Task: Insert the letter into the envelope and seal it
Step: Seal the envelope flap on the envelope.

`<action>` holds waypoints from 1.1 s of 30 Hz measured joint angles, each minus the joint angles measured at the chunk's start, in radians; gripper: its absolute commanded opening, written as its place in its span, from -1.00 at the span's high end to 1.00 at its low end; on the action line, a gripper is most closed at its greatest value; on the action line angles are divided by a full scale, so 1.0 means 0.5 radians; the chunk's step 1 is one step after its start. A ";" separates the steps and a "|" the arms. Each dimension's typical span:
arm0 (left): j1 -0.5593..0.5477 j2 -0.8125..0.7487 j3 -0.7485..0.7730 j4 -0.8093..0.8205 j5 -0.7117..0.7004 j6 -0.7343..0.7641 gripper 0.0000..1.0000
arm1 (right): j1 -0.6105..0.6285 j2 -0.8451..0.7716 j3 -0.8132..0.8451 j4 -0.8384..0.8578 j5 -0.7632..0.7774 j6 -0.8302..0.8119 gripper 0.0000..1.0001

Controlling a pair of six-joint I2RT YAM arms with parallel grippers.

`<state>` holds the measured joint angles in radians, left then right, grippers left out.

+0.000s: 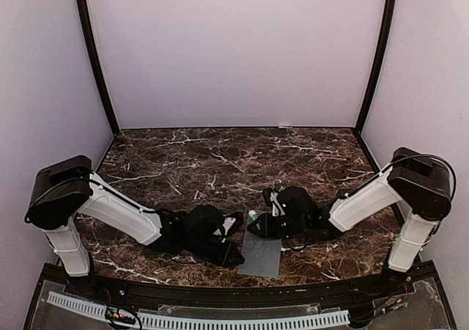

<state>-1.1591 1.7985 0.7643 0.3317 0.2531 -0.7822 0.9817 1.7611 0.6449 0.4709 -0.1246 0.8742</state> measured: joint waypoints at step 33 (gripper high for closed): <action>-0.005 -0.004 0.002 -0.009 -0.038 -0.076 0.96 | 0.349 -0.240 -0.273 0.021 0.243 0.255 1.00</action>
<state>-1.1614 1.7966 0.7650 0.3271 0.2340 -0.8204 1.1564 1.6413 0.5083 0.4816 -0.0029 1.0016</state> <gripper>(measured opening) 0.022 0.211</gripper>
